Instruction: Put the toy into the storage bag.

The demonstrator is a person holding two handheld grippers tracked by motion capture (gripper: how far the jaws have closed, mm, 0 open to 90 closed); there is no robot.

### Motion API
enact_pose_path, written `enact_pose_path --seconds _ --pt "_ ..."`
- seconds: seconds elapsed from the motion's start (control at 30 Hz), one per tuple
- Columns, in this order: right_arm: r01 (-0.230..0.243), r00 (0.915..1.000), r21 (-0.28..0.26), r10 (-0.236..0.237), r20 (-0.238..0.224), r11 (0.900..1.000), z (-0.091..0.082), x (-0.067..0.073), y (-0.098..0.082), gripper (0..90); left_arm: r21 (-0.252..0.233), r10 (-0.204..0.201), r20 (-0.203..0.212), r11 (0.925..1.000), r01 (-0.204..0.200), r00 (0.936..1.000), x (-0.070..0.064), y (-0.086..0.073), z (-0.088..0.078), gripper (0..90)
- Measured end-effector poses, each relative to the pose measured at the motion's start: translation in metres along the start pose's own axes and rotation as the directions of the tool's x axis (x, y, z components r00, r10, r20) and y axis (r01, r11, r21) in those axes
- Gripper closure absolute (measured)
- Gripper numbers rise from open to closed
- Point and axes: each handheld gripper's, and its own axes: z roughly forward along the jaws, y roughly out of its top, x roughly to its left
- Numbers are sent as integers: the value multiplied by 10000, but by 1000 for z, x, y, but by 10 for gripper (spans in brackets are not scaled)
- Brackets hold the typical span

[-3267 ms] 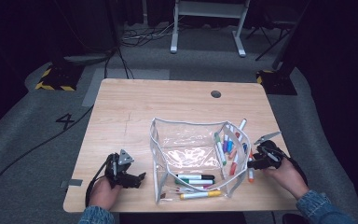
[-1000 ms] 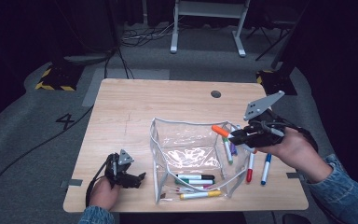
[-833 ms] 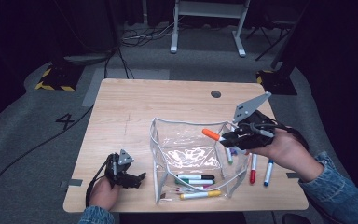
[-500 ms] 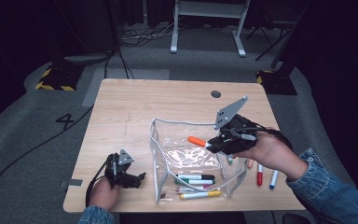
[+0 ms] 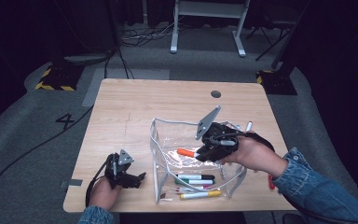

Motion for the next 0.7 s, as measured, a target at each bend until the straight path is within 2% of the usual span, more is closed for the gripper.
enact_pose_path --seconds 0.17,0.3,0.53,0.7 --pt "126 9998 581 -116 -179 9982 17 -1 3 768 7 34 -18 10000 -34 10000 0 0 0 0" --pt "295 9993 1234 -265 -266 9919 33 0 7 768 7 40 -21 10000 -40 10000 0 0 0 0" --pt "630 9974 2333 -532 -477 9704 60 1 13 768 5 29 -13 10000 -29 10000 0 0 0 0" --pt "782 9959 3069 -605 -665 9485 77 3 13 767 4 38 -20 10000 -38 10000 0 0 0 0"
